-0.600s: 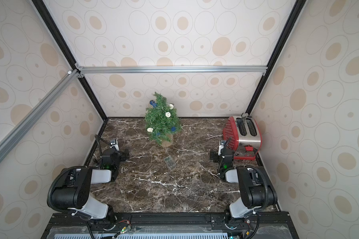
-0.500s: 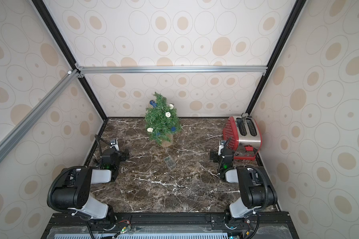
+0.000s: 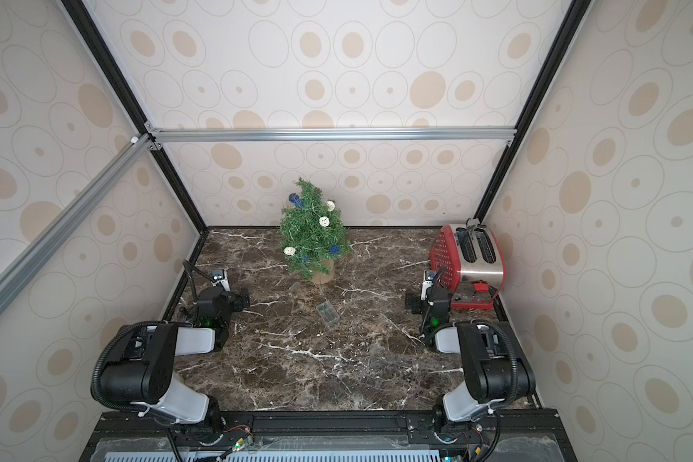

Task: Remove string lights from the small christmas tree
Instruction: Move the christmas tree to the center of the board.

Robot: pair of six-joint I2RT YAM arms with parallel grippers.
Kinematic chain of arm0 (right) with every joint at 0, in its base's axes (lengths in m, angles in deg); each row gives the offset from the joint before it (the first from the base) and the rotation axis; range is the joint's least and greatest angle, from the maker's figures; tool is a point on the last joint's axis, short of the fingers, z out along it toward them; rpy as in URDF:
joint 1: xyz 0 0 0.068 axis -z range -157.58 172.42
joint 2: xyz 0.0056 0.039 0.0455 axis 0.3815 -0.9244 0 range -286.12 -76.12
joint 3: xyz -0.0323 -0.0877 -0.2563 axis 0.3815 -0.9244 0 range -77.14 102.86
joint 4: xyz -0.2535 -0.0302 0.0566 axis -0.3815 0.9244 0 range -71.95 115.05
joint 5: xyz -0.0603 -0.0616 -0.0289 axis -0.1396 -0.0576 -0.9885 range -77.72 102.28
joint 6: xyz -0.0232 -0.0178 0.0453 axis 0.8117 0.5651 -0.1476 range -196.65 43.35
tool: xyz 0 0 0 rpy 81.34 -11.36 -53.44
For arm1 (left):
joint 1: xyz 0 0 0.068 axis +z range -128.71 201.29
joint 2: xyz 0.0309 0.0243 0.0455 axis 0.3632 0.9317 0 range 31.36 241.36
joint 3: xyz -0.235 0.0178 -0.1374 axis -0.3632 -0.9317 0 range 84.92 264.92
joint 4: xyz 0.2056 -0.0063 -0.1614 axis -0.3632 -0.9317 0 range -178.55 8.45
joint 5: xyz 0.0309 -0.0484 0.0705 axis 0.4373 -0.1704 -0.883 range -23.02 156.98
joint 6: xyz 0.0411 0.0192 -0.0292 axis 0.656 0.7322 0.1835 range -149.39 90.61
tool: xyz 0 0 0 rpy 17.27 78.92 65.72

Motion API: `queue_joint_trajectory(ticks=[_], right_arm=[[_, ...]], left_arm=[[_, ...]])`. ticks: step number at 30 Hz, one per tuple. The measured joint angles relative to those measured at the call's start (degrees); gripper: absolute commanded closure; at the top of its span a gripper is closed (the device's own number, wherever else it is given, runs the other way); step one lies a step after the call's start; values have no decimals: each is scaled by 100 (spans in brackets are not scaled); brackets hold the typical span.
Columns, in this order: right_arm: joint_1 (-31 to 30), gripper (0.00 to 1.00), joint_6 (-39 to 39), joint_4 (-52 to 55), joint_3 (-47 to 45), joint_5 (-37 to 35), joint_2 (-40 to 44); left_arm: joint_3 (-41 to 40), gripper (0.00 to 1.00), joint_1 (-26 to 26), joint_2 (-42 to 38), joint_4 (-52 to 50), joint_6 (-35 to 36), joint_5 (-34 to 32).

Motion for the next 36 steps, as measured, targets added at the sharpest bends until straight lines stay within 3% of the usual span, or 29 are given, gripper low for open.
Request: queue_joint_trajectory(ticks=[28, 36], right_arm=[[79, 1, -22, 7, 0, 192, 0], [83, 1, 2, 813, 428, 442, 138]], left_arm=[[0, 1, 0, 0, 0, 0, 0], [151, 1, 0, -376, -612, 2, 4]])
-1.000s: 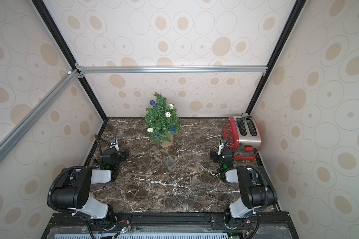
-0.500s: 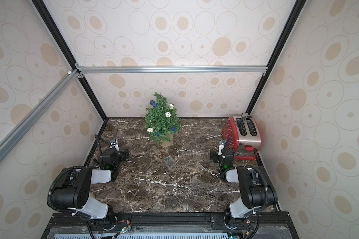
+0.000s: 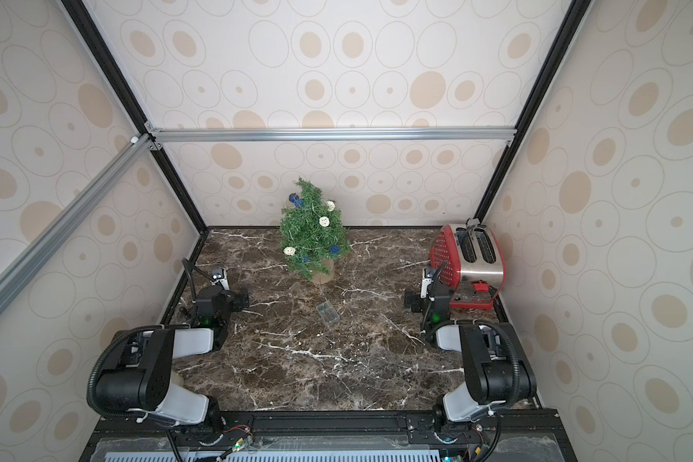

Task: Remove string lights from the small christmas tree
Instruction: Move the christmas tree to the center of the board.

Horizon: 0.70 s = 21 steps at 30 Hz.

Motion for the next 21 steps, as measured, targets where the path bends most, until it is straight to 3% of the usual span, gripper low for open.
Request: queue_joint_trajectory(ticks=[14, 18, 21], right_arm=[[-350, 1, 81, 1847, 1447, 66, 234], [-345, 1, -623, 1799, 1497, -26, 330], [-308, 2, -1554, 1803, 1646, -83, 330]], left_arm=[[133, 1, -109, -1064, -802, 0, -382], [214, 1, -116, -1399, -562, -199, -621], [577, 1, -125, -1266, -682, -951, -949]])
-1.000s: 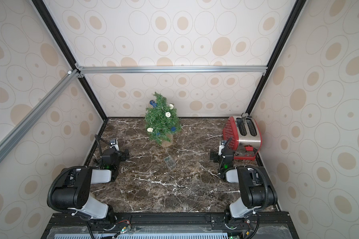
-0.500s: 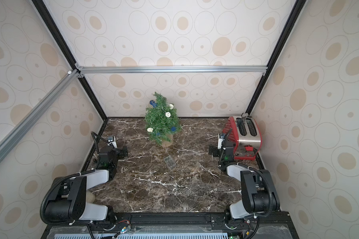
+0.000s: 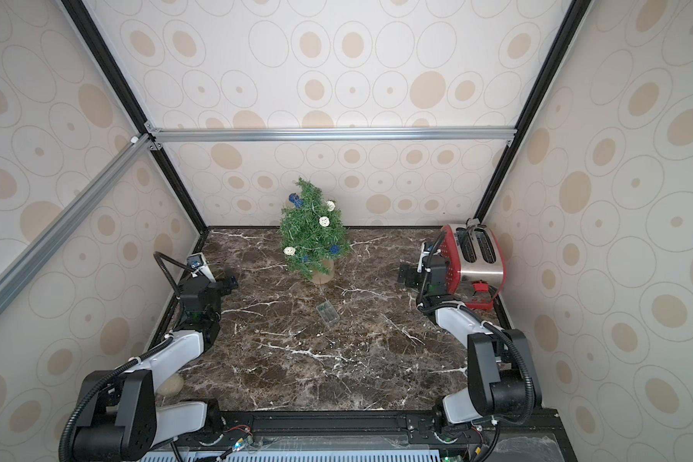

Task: Remove string lights from the small christmas tree
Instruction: Move the christmas tree to the center of the board.

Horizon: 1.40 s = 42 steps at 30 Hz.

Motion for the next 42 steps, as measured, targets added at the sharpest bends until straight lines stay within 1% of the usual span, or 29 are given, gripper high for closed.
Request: queue_joint_trajectory(ticks=[2, 3, 5, 8, 10, 12, 14, 16, 18, 20, 22, 24, 25, 28, 29, 30, 32, 33, 36, 42], right_arm=[[94, 1, -675, -70, 72, 173, -7], [162, 1, -960, -184, 74, 334, -31], [291, 1, -1451, -457, 90, 745, -179], [380, 1, -1908, -487, 378, 1486, -643], [376, 1, -2052, -352, 699, 1956, -975], [356, 1, -2170, -348, 859, 2321, -1161], [343, 1, -2284, -350, 876, 2623, -1226], [343, 2, -2374, -374, 881, 2837, -1283], [341, 1, -2485, -407, 946, 3091, -1423], [323, 1, -2610, -472, 1082, 3324, -1652], [278, 2, -2728, -542, 1207, 3504, -1899], [188, 9, -2833, -564, 1351, 3665, -2149], [127, 15, -2885, -564, 1436, 3738, -2280], [-138, 32, -3082, -586, 1731, 3945, -2667], [-234, 38, -3136, -612, 1834, 4013, -2787], [-317, 42, -3206, -632, 1941, 4063, -2900], [-520, 49, -3471, -787, 2229, 4210, -3246], [-614, 51, -3630, -914, 2371, 4280, -3436], [-822, 53, -4044, -1204, 2708, 4380, -3919], [-986, 53, -4614, -1375, 3390, 4444, -4728]], left_arm=[[426, 1, 0, 63, -396, -422, 48], [560, 0, 0, 66, -424, -529, 219], [658, 1, 0, 28, -254, -660, 802], [656, 1, 0, 17, -59, -960, 1405], [651, 1, -9, 7, -4, -1207, 1563], [595, 1, -9, -63, 122, -1547, 1552], [514, 1, -11, -262, 13, -2170, 1215], [549, 1, 46, -455, -356, -2616, 1029], [920, 1, 120, -435, -1054, -2787, 1058], [1532, 1, 164, -140, -1596, -2975, 1182], [1788, 1, 166, 103, -1650, -3206, 1412], [1803, 2, 127, 332, -1661, -3447, 1655], [1818, 10, 96, 501, -1738, -3558, 1770], [2146, 11, -35, 1174, -2243, -3742, 2111], [2277, 23, -92, 1399, -2334, -3775, 2186], [2371, 29, -151, 1611, -2365, -3880, 2269], [2446, 38, -254, 1982, -2304, -4166, 2463], [2459, 38, -282, 2166, -2243, -4321, 2551], [2564, 41, -348, 2719, -2142, -4636, 2730], [3119, 37, -352, 3947, -1757, -5226, 3008]])
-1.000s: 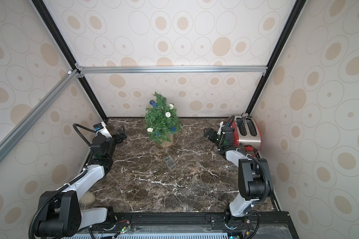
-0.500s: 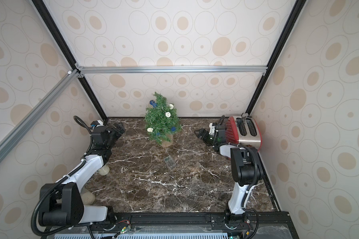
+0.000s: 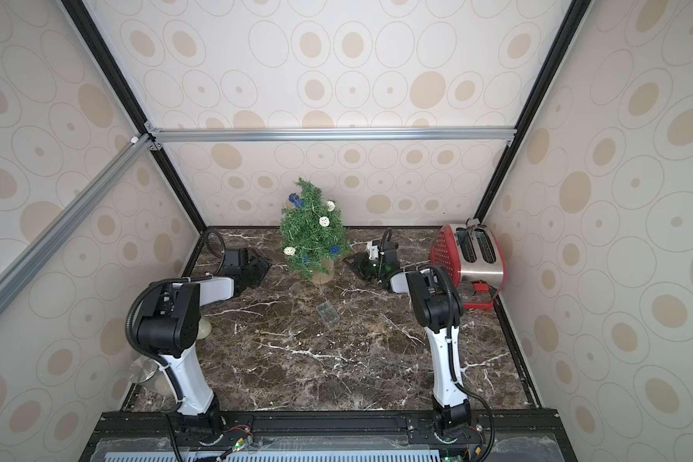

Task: Remove string lights from the small christmas tree
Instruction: Move the christmas tree to the center of the board.

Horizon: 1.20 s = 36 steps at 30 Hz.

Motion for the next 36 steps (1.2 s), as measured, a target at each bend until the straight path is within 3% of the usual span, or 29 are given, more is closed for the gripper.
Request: queue_joint_trajectory(ticks=[10, 17, 22, 30, 36], right_arm=[[-39, 60, -651, -144, 1342, 173, -1064], [-358, 64, -949, -74, 2503, 417, -1829], [-485, 65, -1141, -48, 3104, 511, -2184], [-496, 65, -1274, -232, 3117, 654, -2249], [-501, 65, -1309, -699, 2433, 754, -1961]], left_arm=[[1285, 36, -48, 1449, 898, -479, 483], [1867, 49, -243, 2057, 1296, -715, 876], [2046, 53, -391, 2299, 1528, -844, 1143], [2151, 56, -789, 2496, 1812, -909, 1530], [1816, 56, -1008, 2441, 2190, -911, 1681]])
